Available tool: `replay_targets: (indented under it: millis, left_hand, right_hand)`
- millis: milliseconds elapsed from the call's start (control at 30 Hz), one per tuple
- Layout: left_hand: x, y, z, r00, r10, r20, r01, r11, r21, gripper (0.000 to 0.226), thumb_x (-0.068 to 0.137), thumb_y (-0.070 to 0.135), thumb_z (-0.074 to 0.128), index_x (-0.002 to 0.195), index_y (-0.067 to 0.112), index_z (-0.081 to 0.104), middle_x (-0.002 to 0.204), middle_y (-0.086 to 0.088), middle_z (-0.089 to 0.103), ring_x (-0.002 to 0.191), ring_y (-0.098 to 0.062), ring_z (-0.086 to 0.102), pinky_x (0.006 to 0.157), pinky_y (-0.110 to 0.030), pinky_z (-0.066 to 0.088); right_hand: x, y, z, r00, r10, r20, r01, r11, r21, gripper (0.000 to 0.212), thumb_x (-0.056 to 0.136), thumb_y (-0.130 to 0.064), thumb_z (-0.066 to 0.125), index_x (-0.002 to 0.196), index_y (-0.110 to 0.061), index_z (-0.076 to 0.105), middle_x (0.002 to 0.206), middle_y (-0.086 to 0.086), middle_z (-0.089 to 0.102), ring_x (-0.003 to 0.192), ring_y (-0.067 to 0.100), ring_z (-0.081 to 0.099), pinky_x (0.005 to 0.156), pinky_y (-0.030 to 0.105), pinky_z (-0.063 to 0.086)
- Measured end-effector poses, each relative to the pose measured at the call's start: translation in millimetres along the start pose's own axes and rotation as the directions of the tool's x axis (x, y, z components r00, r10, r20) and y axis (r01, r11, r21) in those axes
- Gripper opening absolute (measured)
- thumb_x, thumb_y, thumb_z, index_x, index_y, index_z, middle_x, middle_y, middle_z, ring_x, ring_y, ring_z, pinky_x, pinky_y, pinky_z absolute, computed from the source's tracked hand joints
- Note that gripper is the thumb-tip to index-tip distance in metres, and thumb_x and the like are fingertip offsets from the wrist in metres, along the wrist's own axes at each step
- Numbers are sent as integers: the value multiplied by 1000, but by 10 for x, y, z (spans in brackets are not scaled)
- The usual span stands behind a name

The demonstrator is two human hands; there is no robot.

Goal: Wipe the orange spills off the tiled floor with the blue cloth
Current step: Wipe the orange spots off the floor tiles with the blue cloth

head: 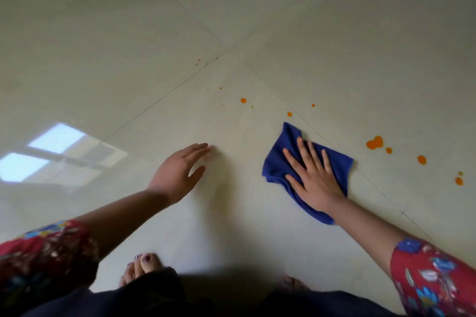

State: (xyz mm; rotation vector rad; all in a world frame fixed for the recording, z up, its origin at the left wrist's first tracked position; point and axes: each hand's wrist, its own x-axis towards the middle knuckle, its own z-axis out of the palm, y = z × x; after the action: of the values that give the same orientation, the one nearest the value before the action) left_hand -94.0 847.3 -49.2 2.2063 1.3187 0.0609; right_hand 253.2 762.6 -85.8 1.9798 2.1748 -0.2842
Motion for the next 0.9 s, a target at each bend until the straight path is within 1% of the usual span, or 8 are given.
replay_targets:
  millis: [133, 233, 300, 467, 533, 700, 800, 900]
  left_hand:
    - [191, -215, 67, 995, 2, -101, 0, 1000, 18, 52, 91, 32, 44, 140, 17, 46, 150, -2, 42, 139, -25, 37, 112, -39, 33]
    - [247, -403, 8, 979, -72, -189, 78, 997, 22, 53, 92, 34, 39, 143, 18, 42, 154, 0, 34, 144, -23, 27, 115, -39, 25]
    - [295, -548, -44, 959, -133, -249, 138, 990, -1, 52, 92, 31, 38, 142, 17, 42, 155, 0, 33, 145, -23, 24, 116, -41, 24]
    - [474, -842, -171, 877, -251, -409, 230, 968, -102, 52, 91, 23, 42, 143, 18, 42, 155, 0, 33, 145, -21, 23, 117, -43, 22]
    - [533, -934, -234, 808, -333, -486, 267, 943, -202, 51, 90, 20, 43, 141, 16, 44, 153, -2, 36, 143, -23, 28, 117, -40, 23]
    - [446, -1339, -371, 725, -362, -586, 301, 932, -203, 48, 90, 19, 43, 137, 11, 49, 148, -7, 43, 138, -26, 35, 114, -43, 27]
    - [400, -1526, -413, 648, -461, -606, 384, 885, -264, 50, 89, 12, 45, 139, 13, 46, 150, -5, 40, 140, -25, 31, 116, -45, 24]
    - [414, -1649, -451, 584, -512, -630, 432, 853, -293, 50, 90, 5, 49, 140, 12, 45, 151, -5, 39, 142, -24, 28, 117, -45, 21]
  right_hand:
    - [251, -334, -26, 979, -201, 37, 202, 979, -26, 66, 94, -63, 18, 153, -36, 9, 163, 2, 7, 146, 43, 7, 108, 69, 17]
    - [313, -535, -27, 725, -685, 65, 688, 718, -105, 63, 95, -60, 26, 152, -40, 13, 163, -4, 7, 147, 39, 3, 111, 62, 5]
    - [616, -621, -82, 615, -784, 80, 787, 606, -111, 61, 95, -60, 25, 152, -42, 10, 163, -8, 6, 149, 32, 2, 113, 57, 2]
    - [1360, -1090, -198, 961, -248, -121, 248, 969, -20, 61, 95, -55, 25, 152, -35, 18, 162, -3, 15, 148, 33, 14, 111, 63, 21]
    - [1431, -1557, -215, 970, -145, -193, 162, 984, 74, 60, 94, -51, 29, 151, -31, 27, 161, 0, 21, 147, 36, 18, 110, 65, 21]
    - [1922, -2219, -343, 782, -612, -117, 617, 787, 15, 57, 96, -47, 30, 151, -34, 25, 161, -6, 19, 149, 24, 15, 117, 53, 6]
    - [2591, -2034, -496, 950, -260, -171, 274, 960, 58, 62, 92, -47, 11, 151, -33, 25, 161, -6, 19, 148, 22, 19, 116, 53, 8]
    - [2862, -1906, -497, 956, 138, -258, -105, 985, 138, 61, 94, -47, 11, 152, -31, 23, 161, -5, 19, 148, 24, 19, 115, 56, 10]
